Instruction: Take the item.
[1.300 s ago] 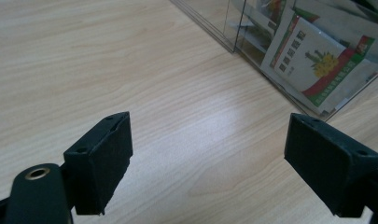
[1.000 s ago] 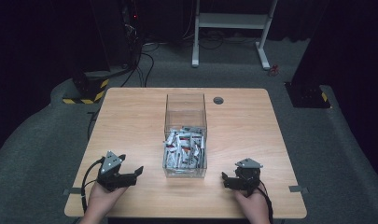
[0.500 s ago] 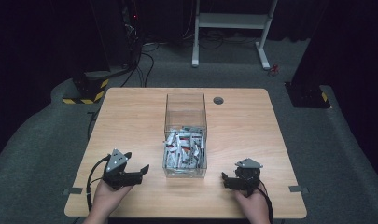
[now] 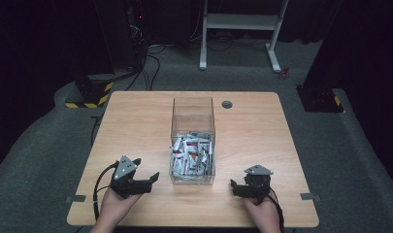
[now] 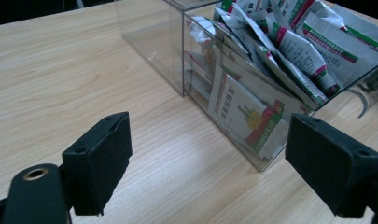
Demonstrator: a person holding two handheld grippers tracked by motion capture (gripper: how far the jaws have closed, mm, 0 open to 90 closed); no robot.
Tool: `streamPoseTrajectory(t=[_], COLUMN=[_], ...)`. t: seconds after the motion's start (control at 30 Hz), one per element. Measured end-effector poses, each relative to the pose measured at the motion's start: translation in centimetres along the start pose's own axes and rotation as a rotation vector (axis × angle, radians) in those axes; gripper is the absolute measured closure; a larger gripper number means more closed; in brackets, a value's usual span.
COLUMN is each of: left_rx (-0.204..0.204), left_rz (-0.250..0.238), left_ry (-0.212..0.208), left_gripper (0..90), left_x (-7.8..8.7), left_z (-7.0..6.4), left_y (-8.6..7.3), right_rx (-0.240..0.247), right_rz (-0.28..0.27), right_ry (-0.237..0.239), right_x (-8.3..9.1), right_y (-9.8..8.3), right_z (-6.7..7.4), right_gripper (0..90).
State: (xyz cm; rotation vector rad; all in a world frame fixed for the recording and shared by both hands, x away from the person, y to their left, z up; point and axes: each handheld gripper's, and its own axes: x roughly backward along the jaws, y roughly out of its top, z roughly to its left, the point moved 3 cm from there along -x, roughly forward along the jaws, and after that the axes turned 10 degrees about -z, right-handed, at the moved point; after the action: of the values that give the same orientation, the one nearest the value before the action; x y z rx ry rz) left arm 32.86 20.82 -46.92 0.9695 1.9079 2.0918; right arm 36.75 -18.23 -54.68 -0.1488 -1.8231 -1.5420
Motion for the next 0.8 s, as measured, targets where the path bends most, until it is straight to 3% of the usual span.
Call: streamPoseTrajectory(t=[0.8], left_rx=[-0.007], left_rz=[-0.036], left_ry=[-0.057], left_gripper=[15.6], left_x=[-0.4], left_z=[-1.9], left_y=[1.6], right_rx=[0.000], right_rz=[0.000], right_ry=[0.001], right_x=[0.0], right_y=[0.0], right_z=[0.0], right_gripper=[7.8])
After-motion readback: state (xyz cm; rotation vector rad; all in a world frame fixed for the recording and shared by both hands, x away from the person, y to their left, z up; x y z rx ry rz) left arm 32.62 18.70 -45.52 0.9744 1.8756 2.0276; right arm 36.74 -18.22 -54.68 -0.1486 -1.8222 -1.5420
